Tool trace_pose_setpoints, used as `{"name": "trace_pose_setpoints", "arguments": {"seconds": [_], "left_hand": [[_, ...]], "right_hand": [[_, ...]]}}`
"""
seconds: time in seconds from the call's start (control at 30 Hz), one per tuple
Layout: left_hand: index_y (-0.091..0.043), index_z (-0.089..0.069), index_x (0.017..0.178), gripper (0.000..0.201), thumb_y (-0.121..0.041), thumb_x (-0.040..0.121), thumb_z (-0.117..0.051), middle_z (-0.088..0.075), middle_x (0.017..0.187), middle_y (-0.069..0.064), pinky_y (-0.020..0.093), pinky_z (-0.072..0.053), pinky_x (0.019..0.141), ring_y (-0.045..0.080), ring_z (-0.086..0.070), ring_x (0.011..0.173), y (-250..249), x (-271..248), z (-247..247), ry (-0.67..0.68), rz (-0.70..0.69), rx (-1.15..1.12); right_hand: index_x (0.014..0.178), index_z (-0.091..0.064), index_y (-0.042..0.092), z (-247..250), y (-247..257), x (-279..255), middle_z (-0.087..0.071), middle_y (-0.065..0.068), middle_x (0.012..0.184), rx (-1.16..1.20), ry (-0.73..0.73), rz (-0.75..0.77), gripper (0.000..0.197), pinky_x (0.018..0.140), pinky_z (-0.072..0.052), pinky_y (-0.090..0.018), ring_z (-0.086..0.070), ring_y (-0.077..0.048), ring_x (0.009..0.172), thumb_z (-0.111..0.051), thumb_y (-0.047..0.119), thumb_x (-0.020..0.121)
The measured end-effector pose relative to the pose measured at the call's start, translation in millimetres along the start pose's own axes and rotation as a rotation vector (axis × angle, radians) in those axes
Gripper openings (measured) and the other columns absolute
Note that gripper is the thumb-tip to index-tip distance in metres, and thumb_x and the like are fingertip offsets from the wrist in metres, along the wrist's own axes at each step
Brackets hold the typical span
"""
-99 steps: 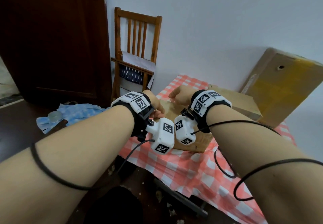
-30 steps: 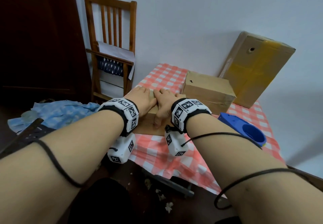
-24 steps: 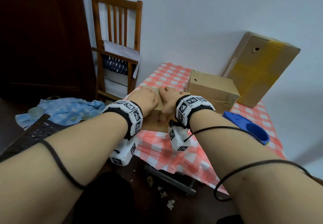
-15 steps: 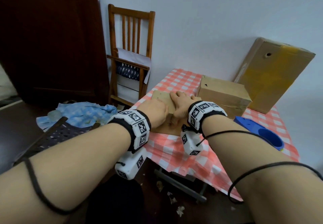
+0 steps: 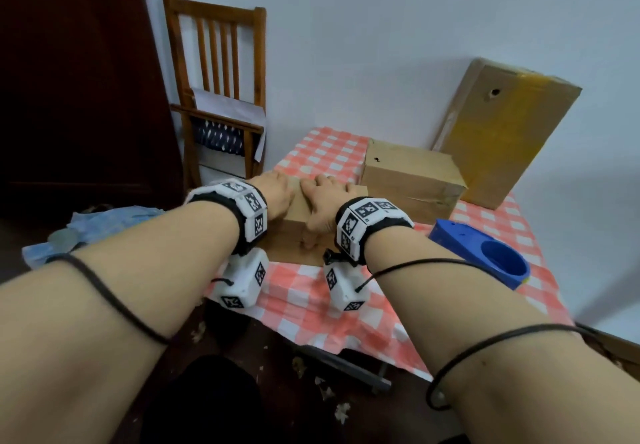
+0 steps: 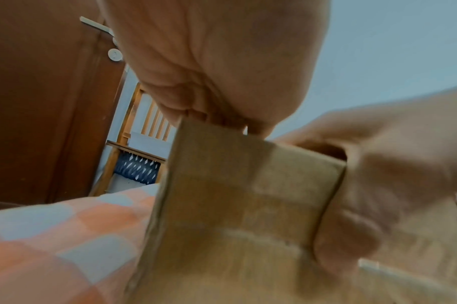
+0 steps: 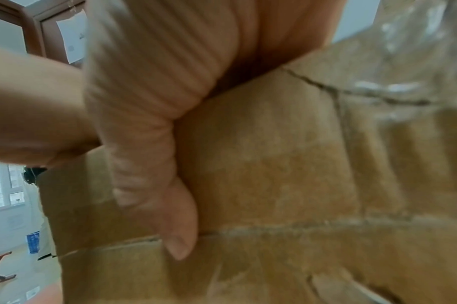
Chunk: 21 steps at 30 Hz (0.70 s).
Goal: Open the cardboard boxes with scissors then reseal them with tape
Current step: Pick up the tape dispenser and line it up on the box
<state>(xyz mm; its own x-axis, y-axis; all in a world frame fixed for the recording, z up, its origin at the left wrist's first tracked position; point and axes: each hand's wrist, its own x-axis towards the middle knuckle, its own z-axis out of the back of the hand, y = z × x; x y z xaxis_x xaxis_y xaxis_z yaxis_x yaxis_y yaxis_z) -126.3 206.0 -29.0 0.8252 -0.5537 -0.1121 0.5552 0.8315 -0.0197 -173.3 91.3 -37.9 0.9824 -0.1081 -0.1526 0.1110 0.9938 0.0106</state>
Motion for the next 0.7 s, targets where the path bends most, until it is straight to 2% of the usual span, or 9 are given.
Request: {"name": "trace_pose_setpoints", "arguments": {"seconds": [0.1,0.3,0.37,0.43,0.47,0.53,0.57,0.63,0.7], "left_hand": [[0.004,-0.025,0.144,0.048,-0.024,0.104,-0.025,-0.028,0.148,0.021,0.038,-0.023,0.113,0.031,-0.029,0.137,0.2,-2.1,-7.2,-0.015,0.000,-0.063],[-0.002,-0.049,0.129,0.037,-0.019,0.104,-0.028,-0.051,0.132,0.018,0.037,-0.041,0.095,0.032,-0.051,0.119,-2.2,-38.4,15.5,0.009,-0.004,-0.003],[-0.005,-0.058,0.110,0.035,-0.027,0.101,-0.033,-0.058,0.114,0.011,0.033,-0.041,0.082,0.029,-0.055,0.107,-2.8,-49.0,17.6,-0.042,-0.014,0.020],[-0.009,-0.057,0.086,0.033,-0.035,0.096,-0.039,-0.055,0.093,0.007,0.030,-0.039,0.071,0.027,-0.055,0.090,-4.6,-57.6,22.9,-0.137,0.018,-0.020],[-0.010,-0.056,0.084,0.033,-0.037,0.094,-0.040,-0.055,0.091,0.007,0.030,-0.039,0.070,0.027,-0.055,0.088,-4.1,-57.2,23.6,-0.196,0.054,-0.033],[-0.010,-0.060,0.106,0.035,-0.036,0.092,-0.042,-0.058,0.108,0.009,0.034,-0.043,0.081,0.029,-0.054,0.105,-8.3,-52.8,27.2,-0.241,0.060,-0.041],[-0.010,-0.055,0.123,0.042,-0.037,0.091,-0.045,-0.053,0.126,0.013,0.039,-0.040,0.094,0.030,-0.046,0.120,-9.3,-46.5,25.8,-0.200,0.013,-0.031],[-0.012,-0.023,0.149,0.074,-0.041,0.089,-0.055,-0.022,0.154,0.015,0.045,-0.014,0.116,0.027,-0.015,0.144,-12.0,-32.0,18.3,0.017,-0.071,0.033],[-0.010,0.001,0.152,0.105,-0.047,0.081,-0.066,-0.003,0.160,0.012,0.047,0.001,0.118,0.023,0.002,0.148,-9.8,-14.6,11.2,0.155,-0.085,0.116]], "right_hand": [[0.144,-0.025,0.018,-2.4,1.3,1.8,-0.031,-0.010,0.140,0.017,-0.020,-0.021,0.096,0.110,-0.020,-0.057,-0.025,-0.030,0.136,-0.077,0.035,0.065],[0.146,-0.023,0.019,-0.2,5.0,-0.5,-0.031,-0.010,0.141,0.033,-0.027,-0.050,0.096,0.110,-0.019,-0.057,-0.028,-0.030,0.135,-0.076,0.033,0.067],[0.147,-0.021,0.019,-0.2,4.9,-2.3,-0.031,-0.010,0.142,0.038,-0.026,-0.046,0.096,0.111,-0.019,-0.057,-0.027,-0.030,0.136,-0.075,0.035,0.069],[0.147,-0.021,0.019,-0.9,5.0,-3.6,-0.031,-0.010,0.141,0.039,-0.027,-0.046,0.095,0.111,-0.019,-0.057,-0.027,-0.030,0.136,-0.074,0.036,0.070],[0.145,-0.022,0.020,-1.8,5.0,-3.9,-0.032,-0.010,0.139,0.042,-0.031,-0.043,0.094,0.110,-0.019,-0.058,-0.027,-0.030,0.135,-0.074,0.035,0.069],[0.143,-0.025,0.020,-3.2,3.9,-3.6,-0.034,-0.009,0.136,0.053,-0.053,-0.038,0.091,0.109,-0.018,-0.059,-0.029,-0.030,0.133,-0.074,0.036,0.068],[0.143,-0.025,0.020,-3.7,3.4,-3.2,-0.033,-0.010,0.137,0.062,-0.059,-0.036,0.091,0.110,-0.016,-0.059,-0.029,-0.030,0.133,-0.073,0.039,0.068],[0.145,-0.023,0.021,-4.5,1.9,-1.8,-0.032,-0.010,0.139,0.068,-0.060,-0.029,0.093,0.111,-0.015,-0.059,-0.027,-0.030,0.135,-0.072,0.043,0.068],[0.144,-0.024,0.020,-5.1,0.8,-0.6,-0.032,-0.010,0.140,0.054,-0.054,-0.023,0.092,0.110,-0.016,-0.058,-0.026,-0.029,0.136,-0.072,0.042,0.068]]}}
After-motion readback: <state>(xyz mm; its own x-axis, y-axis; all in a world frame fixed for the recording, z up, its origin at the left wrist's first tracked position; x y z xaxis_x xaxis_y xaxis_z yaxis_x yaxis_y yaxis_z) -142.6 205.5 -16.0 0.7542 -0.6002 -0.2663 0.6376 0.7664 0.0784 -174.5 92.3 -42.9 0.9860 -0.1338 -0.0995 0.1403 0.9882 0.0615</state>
